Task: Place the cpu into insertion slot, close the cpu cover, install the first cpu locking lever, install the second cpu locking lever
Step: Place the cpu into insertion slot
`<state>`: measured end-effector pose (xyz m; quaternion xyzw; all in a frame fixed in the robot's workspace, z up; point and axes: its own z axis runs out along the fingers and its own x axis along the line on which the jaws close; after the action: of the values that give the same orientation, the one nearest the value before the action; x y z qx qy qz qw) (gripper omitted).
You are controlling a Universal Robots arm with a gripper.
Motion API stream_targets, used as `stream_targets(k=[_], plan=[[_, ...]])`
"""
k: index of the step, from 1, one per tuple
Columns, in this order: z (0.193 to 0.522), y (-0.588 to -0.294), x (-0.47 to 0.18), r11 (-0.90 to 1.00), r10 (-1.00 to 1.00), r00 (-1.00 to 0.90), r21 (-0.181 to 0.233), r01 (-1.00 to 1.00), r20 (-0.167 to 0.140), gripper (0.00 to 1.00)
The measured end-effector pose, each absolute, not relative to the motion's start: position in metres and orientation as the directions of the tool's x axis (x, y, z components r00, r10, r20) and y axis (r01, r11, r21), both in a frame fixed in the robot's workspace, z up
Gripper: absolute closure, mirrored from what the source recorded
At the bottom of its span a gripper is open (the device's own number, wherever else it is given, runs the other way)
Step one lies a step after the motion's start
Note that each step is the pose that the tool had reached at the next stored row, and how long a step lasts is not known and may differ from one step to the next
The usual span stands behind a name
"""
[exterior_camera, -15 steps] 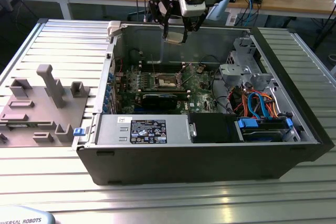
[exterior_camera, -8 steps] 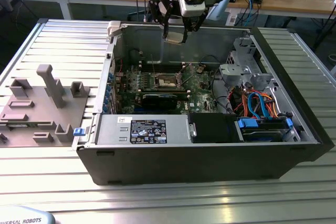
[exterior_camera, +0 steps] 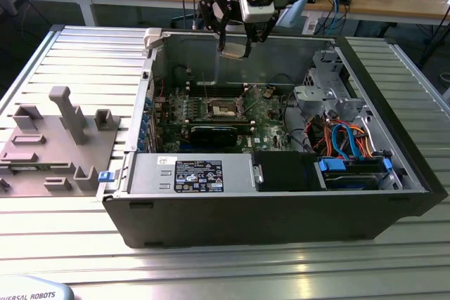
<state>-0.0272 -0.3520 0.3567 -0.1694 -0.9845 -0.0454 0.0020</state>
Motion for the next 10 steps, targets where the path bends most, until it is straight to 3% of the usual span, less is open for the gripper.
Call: stream_targets(k=[10], plan=[[0.3566,-0.352,-0.0272,0.934,0.345,-0.939,0.089,0.345,0.019,0.45]])
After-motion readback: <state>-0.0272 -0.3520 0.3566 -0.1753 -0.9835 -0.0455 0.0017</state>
